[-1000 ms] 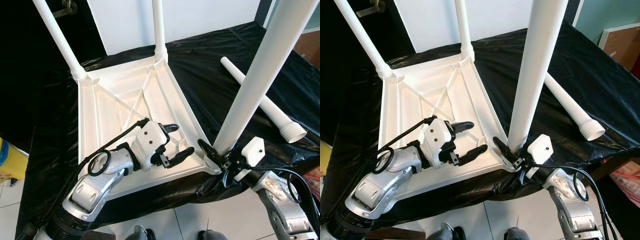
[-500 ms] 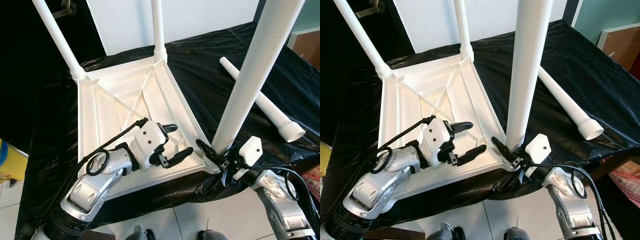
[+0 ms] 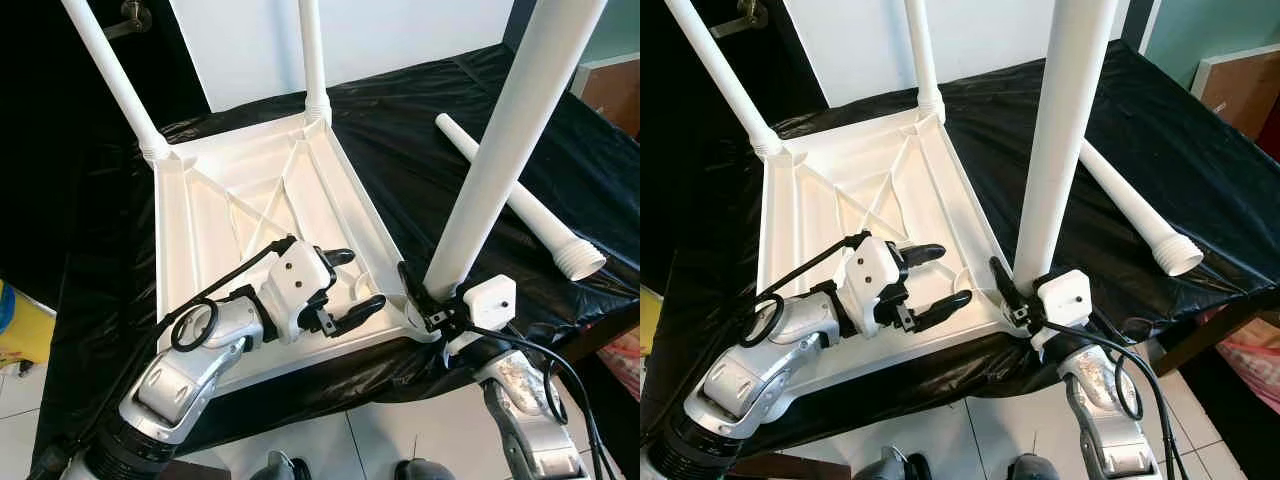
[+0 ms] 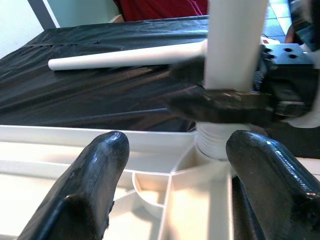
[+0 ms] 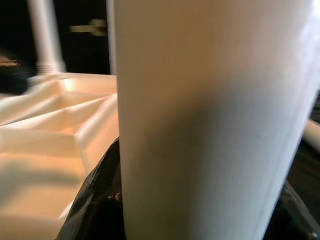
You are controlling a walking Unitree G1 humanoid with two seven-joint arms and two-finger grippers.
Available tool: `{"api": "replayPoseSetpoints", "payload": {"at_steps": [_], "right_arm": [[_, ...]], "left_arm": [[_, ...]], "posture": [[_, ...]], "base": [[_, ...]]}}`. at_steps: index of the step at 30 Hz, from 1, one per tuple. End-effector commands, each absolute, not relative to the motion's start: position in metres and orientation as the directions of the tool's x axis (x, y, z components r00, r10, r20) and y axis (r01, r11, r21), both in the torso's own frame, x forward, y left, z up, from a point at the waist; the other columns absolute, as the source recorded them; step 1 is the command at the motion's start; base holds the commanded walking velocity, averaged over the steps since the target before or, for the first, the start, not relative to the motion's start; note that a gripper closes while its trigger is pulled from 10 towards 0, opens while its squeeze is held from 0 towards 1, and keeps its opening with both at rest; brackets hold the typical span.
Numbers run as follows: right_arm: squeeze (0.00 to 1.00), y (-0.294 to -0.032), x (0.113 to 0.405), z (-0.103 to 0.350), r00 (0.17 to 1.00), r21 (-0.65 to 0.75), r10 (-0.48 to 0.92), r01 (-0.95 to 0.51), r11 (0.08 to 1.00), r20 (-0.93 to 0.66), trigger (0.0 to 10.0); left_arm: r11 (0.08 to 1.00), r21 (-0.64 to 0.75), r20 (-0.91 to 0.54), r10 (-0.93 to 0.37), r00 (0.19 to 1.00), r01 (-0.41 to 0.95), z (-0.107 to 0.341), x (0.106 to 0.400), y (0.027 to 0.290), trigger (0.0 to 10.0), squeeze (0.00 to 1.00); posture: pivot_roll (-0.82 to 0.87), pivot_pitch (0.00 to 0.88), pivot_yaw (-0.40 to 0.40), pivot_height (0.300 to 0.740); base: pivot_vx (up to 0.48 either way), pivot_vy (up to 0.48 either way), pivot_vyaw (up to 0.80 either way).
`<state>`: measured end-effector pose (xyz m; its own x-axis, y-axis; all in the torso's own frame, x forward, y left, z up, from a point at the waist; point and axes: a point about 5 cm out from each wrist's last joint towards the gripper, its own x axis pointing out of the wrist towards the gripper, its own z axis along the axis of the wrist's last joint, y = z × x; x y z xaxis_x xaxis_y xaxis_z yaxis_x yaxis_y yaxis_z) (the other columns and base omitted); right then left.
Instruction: Building children table
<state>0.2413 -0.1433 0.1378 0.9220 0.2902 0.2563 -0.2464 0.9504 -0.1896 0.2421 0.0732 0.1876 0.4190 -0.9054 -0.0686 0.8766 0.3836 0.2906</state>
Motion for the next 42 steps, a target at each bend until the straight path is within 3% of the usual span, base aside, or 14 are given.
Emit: {"api": "replayPoseSetpoints", "payload": {"at_steps": [1,9,23,35,42], "right_arm": [[0.00,-0.159,0.243,0.107,0.988,-0.184,0.127,-0.108,0.977,0.093,10.0],[0.00,-0.166,0.261,0.101,0.983,-0.154,-0.164,0.174,0.973,0.077,10.0],[0.00,-0.163,0.283,0.092,0.923,-0.025,-0.386,0.385,0.922,-0.008,10.0],[0.00,-0.163,0.287,0.090,0.908,-0.020,-0.418,0.418,0.908,-0.015,10.0],[0.00,-0.185,0.283,0.089,0.810,-0.032,-0.587,0.586,0.809,0.002,10.0]], "left_arm": [[0.317,0.288,-0.090,-0.930,0.355,0.903,0.188,0.237,0.072,10.0,0.00],[0.316,0.285,-0.083,-0.932,0.352,0.905,0.189,0.238,0.070,10.0,0.00],[0.321,0.291,-0.078,-0.931,0.357,0.901,0.190,0.239,0.069,10.0,0.00],[0.333,0.296,-0.074,-0.926,0.369,0.895,0.191,0.240,0.070,10.0,0.00],[0.334,0.300,-0.073,-0.926,0.371,0.894,0.191,0.240,0.070,10.0,0.00]], "posture": [[-0.07,0.143,0.105,0.740],[-0.07,0.137,0.101,0.740],[-0.06,0.126,0.090,0.740],[-0.05,0.119,0.082,0.740],[-0.05,0.110,0.082,0.740]], "base": [[0.000,0.000,0.00],[0.000,0.000,0.00],[0.000,0.000,0.00],[0.000,0.000,0.00],[0.000,0.000,0.00]]}}
